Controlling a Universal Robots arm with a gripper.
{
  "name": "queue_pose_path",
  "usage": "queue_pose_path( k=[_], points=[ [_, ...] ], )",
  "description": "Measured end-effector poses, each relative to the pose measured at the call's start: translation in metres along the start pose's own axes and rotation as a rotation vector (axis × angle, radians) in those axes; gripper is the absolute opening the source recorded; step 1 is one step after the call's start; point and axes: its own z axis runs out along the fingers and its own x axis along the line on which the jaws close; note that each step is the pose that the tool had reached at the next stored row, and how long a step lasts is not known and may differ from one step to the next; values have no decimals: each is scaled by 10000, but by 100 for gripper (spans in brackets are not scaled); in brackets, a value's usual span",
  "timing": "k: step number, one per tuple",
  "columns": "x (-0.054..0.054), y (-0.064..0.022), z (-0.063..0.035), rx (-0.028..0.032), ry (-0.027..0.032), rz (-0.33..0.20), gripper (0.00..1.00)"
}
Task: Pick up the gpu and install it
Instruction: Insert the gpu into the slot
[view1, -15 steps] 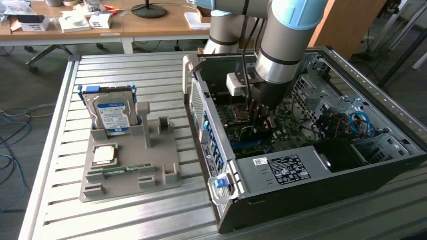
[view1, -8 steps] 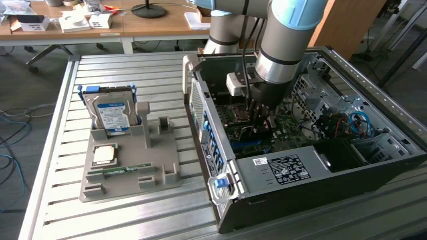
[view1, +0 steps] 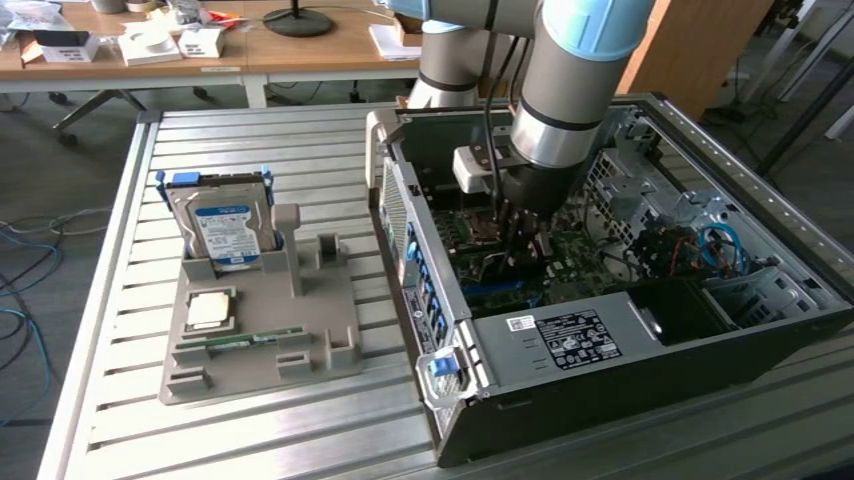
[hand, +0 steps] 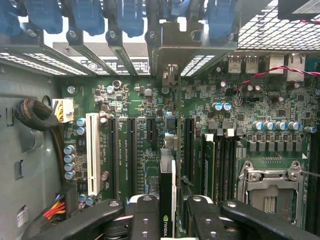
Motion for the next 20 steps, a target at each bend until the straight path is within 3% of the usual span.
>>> queue_pose_path(
  k=[20],
  points=[
    [1, 30, 0, 70, -3, -80, 26]
  ],
)
